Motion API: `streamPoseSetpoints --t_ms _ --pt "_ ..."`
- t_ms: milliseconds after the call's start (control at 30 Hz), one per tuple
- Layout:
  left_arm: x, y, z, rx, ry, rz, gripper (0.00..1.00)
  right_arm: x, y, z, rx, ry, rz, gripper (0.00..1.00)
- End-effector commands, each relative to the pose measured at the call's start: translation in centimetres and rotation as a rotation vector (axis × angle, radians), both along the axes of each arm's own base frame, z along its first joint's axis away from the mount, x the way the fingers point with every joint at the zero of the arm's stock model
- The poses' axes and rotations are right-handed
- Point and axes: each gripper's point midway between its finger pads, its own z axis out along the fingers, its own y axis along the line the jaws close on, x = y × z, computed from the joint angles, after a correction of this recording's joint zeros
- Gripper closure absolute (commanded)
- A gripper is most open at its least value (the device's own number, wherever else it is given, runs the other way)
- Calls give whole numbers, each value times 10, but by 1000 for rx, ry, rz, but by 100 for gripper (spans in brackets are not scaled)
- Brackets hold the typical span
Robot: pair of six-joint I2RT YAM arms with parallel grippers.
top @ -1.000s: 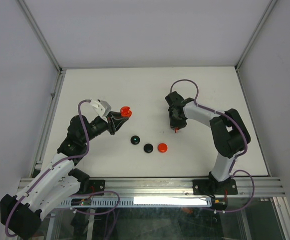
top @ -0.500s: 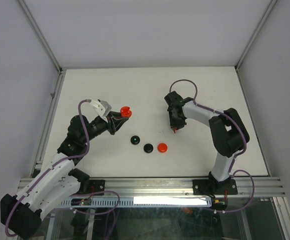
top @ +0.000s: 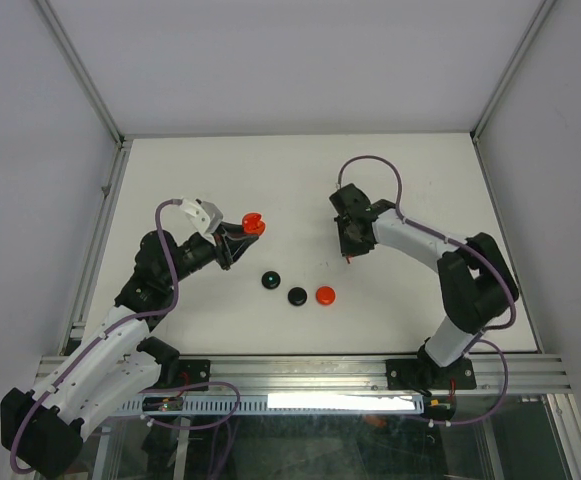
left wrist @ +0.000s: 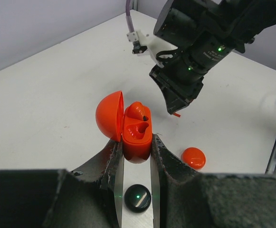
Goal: Insert the wireless bluetooth earbuds into the charging case
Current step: Pick up the earbud from the center of the board.
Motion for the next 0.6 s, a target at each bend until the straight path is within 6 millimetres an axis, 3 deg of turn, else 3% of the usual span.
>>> streamPoseSetpoints --t_ms 0,433,567 --pt "-5 -2 33 -62 -98 -30 100 21 21 63 94 -228 37 84" --pt "-15 -10 34 -78 -126 -106 100 18 78 191 349 -651 247 83" --pt "-16 -11 33 -76 -130 -116 100 5 100 235 456 -791 359 83"
